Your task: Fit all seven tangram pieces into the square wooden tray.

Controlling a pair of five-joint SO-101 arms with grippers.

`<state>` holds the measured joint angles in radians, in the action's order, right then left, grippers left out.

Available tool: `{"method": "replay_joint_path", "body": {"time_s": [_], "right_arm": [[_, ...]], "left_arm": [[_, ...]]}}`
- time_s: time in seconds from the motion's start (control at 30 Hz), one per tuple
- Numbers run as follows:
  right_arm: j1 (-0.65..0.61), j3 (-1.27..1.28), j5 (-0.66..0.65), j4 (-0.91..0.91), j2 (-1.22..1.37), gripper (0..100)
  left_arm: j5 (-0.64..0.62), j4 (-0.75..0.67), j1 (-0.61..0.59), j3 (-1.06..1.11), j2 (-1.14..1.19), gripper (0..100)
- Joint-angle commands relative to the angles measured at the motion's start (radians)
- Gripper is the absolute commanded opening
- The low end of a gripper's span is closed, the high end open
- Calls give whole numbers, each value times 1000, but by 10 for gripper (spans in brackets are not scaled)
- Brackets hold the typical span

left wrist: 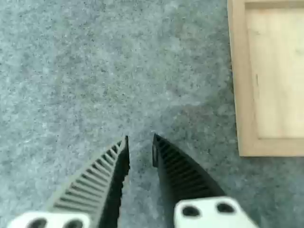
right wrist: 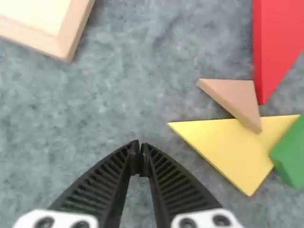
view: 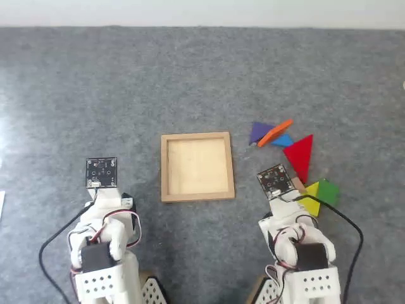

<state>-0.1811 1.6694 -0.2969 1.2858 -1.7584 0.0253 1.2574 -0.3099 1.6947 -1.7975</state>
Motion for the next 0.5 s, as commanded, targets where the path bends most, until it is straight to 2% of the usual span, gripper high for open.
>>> {"method": "replay_joint_path", "body": {"time_s": [0.0, 0.17, 0.23, 0.47], "right_arm": [[99, -25, -35, -21, -16, 20], [234, -186, -393, -171, -13, 20], [266, -249, -391, -176, -4, 20], [308, -417, -361, -28, 50, 20]], "left_arm": [[2, 3, 0, -12, -18, 82], [2, 3, 0, -12, -18, 82], [2, 3, 0, -12, -18, 82], [2, 3, 0, -12, -18, 82]]}}
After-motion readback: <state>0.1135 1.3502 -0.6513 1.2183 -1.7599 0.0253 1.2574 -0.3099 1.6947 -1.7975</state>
